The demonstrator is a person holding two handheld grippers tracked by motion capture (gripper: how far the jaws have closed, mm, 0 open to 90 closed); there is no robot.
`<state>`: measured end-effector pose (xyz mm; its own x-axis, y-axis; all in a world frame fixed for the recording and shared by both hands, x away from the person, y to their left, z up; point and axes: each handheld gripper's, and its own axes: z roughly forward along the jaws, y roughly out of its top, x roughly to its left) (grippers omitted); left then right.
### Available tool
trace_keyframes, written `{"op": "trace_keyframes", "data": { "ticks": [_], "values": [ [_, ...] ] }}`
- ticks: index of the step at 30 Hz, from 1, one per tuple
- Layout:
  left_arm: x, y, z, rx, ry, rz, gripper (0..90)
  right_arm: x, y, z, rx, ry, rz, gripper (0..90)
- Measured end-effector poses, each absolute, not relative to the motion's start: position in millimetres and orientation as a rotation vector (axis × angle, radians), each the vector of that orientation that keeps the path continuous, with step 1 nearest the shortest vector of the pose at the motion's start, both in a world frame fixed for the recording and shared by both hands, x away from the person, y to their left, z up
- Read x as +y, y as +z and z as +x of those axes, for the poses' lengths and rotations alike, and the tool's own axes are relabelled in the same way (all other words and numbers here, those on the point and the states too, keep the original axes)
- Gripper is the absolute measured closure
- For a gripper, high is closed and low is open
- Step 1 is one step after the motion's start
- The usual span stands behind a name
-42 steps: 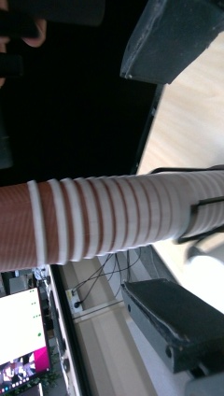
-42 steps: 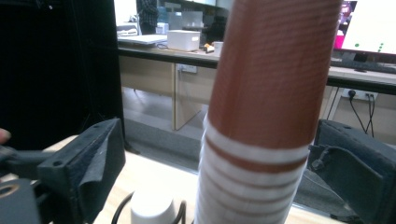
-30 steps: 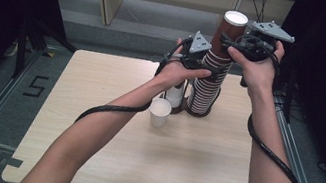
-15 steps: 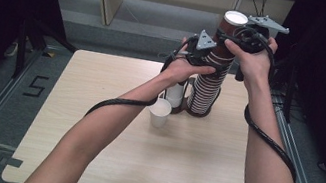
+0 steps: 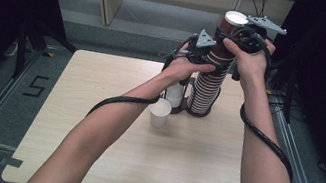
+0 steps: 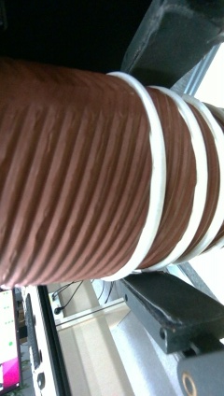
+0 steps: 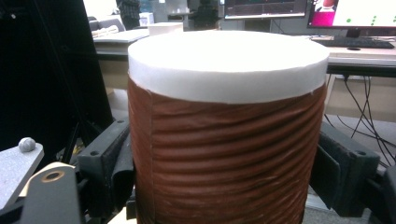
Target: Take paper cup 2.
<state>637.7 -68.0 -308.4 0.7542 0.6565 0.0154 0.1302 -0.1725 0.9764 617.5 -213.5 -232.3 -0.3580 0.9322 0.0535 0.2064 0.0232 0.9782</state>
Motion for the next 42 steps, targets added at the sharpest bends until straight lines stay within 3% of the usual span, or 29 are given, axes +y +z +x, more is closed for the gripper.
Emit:
{"op": "trace_keyframes", "data": {
  "ticks": [42],
  "values": [
    [-57.7,-303.3,623.8,0.599,0.579,1.744,5.9,-234.1,-181.9,589.7,1.304,1.687,1.158,21.6]
  ]
}}
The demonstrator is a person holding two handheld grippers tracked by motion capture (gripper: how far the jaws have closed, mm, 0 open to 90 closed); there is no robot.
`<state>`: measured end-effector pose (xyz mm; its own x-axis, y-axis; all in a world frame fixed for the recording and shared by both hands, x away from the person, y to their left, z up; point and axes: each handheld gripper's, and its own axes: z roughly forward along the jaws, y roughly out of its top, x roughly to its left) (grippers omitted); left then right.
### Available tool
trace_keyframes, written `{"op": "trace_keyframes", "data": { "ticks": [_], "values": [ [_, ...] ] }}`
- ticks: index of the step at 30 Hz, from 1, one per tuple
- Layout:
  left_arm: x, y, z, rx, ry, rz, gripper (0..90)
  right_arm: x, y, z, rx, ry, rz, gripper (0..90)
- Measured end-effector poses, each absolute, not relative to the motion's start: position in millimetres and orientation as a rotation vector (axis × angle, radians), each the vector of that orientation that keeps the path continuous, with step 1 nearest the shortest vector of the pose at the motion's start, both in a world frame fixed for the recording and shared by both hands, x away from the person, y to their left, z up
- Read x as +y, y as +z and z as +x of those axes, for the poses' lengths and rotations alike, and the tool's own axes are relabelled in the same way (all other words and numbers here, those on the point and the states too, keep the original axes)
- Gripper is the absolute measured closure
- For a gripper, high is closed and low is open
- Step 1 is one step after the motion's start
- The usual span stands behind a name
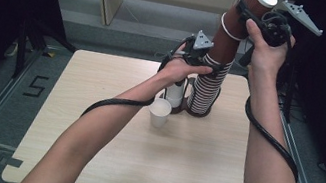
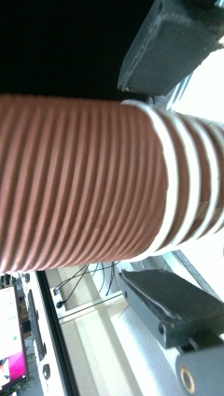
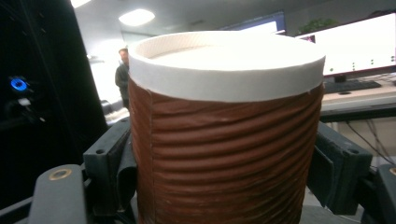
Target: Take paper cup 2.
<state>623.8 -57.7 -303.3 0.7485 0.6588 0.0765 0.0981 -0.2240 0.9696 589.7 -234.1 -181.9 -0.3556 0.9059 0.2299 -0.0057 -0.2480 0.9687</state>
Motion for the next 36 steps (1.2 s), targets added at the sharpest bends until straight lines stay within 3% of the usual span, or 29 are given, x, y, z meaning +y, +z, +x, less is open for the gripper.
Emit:
{"op": "trace_keyframes", "data": {
  "ticks": [18,36],
  "values": [
    [2.7,-307.4,554.8,0.498,0.634,1.726,3.6,-257.3,-182.1,546.9,1.284,1.740,1.095,21.6],
    [76.8,-343.9,486.1,0.501,0.620,1.676,3.5,-255.1,-224.8,497.2,1.396,1.810,1.062,21.4]
  ]
}}
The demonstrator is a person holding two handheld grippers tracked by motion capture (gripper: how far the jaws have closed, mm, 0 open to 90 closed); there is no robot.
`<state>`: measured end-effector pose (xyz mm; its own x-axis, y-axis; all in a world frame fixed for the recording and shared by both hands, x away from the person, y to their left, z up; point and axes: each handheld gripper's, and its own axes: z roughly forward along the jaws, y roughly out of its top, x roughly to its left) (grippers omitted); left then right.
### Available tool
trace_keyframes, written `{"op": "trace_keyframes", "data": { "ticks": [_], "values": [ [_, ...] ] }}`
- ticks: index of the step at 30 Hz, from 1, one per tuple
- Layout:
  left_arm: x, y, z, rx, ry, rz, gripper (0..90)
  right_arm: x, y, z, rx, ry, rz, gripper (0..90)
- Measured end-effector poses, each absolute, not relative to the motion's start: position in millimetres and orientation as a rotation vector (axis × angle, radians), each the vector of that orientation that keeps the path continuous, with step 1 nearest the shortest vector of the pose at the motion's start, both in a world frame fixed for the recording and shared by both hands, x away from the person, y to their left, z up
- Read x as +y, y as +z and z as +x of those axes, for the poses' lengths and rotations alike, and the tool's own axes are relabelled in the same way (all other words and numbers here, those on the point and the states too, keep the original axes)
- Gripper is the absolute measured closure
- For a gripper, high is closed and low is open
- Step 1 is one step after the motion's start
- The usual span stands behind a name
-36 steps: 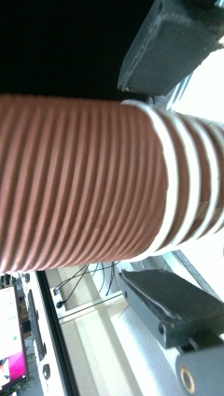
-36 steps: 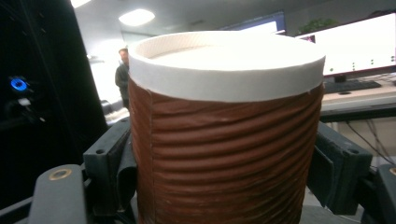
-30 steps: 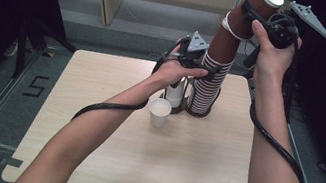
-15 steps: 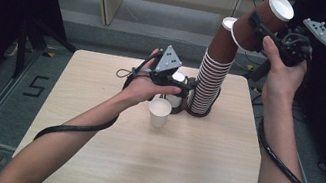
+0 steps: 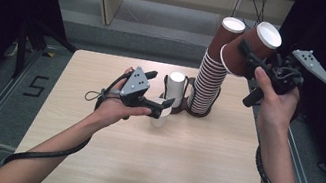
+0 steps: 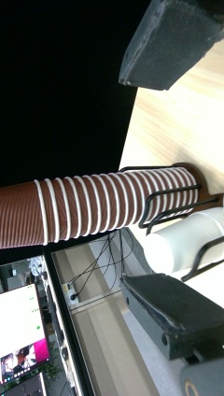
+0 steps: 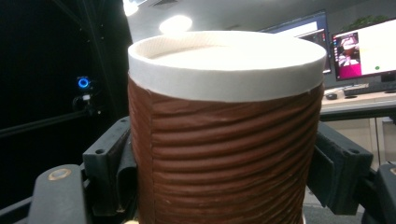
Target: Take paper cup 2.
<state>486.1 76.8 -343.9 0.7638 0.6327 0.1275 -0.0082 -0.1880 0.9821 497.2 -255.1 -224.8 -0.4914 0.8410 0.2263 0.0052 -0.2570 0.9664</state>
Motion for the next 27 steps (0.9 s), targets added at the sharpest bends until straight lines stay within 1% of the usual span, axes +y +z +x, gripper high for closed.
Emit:
{"op": "trace_keyframes", "data": {
  "ticks": [12,14,20,23,27],
  "values": [
    [108.5,-372.1,456.7,0.511,0.616,1.690,3.6,-243.8,-259.7,475.5,1.490,1.822,1.062,21.3],
    [116.2,-379.7,451.8,0.535,0.587,1.676,3.5,-239.9,-268.7,473.0,1.513,1.823,1.066,21.2],
    [125.3,-391.4,445.7,0.563,0.587,1.661,3.5,-227.8,-298.9,468.5,1.566,1.832,1.091,21.2],
    [129.5,-398.5,442.8,0.580,0.543,1.631,3.3,-222.8,-313.3,467.9,1.591,1.829,1.106,21.2],
    [134.3,-410.5,438.3,0.592,0.547,1.642,3.3,-217.3,-334.0,469.6,1.630,1.821,1.131,21.0]
  ]
}}
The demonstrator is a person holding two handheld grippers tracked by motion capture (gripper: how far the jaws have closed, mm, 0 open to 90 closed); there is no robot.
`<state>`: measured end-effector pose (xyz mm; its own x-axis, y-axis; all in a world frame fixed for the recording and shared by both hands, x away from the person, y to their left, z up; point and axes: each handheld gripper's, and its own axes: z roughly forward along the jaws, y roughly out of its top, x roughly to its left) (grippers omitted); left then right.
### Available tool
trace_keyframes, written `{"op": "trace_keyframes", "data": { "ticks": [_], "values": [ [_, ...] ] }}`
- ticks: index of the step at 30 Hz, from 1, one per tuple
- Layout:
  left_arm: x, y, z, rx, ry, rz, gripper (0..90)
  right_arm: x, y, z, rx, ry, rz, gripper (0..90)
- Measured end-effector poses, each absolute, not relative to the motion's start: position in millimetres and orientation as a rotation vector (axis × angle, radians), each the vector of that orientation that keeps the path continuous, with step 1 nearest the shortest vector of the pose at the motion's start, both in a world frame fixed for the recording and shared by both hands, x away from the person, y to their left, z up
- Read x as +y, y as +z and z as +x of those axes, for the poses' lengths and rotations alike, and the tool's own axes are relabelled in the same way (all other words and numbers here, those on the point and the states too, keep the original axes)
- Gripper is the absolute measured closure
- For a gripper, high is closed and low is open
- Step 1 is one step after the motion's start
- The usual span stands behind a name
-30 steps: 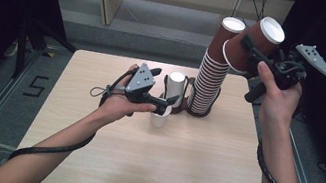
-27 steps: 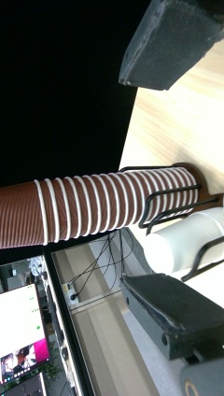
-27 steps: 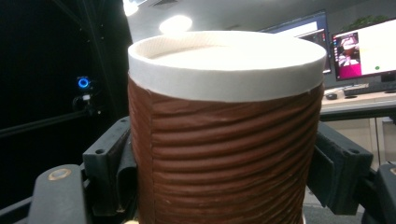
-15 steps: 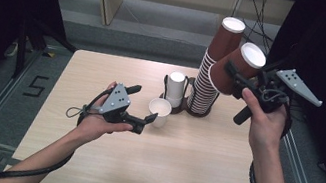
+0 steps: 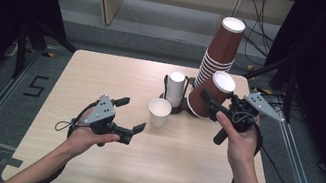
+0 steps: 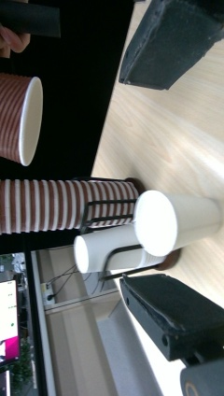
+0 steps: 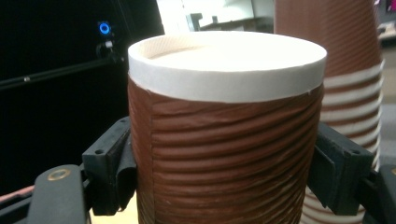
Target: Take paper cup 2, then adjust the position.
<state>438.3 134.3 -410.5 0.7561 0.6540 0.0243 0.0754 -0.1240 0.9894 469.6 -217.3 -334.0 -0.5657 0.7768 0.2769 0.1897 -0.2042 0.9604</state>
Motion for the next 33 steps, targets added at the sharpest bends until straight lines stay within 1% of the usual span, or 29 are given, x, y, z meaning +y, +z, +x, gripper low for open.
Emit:
{"op": "trace_keyframes", "data": {
  "ticks": [3,5,7,8,16,33],
  "values": [
    [136.3,-418.6,435.4,0.593,0.548,1.665,3.2,-215.7,-343.7,470.2,1.640,1.820,1.144,21.0],
    [138.8,-428.5,433.3,0.611,0.538,1.675,3.2,-212.0,-358.5,469.4,1.665,1.812,1.168,20.9],
    [139.6,-430.7,432.6,0.618,0.527,1.678,3.1,-211.2,-361.0,469.2,1.671,1.805,1.177,20.9],
    [140.9,-432.5,432.0,0.630,0.512,1.674,3.1,-208.7,-367.8,467.9,1.681,1.800,1.192,20.9],
    [145.3,-436.0,428.6,0.651,0.528,1.671,3.0,-209.0,-384.0,465.0,1.699,1.770,1.200,20.8],
    [131.3,-443.6,422.2,0.631,0.550,1.706,2.6,-203.4,-412.2,449.4,1.767,1.788,1.280,20.4]
  ]
}}
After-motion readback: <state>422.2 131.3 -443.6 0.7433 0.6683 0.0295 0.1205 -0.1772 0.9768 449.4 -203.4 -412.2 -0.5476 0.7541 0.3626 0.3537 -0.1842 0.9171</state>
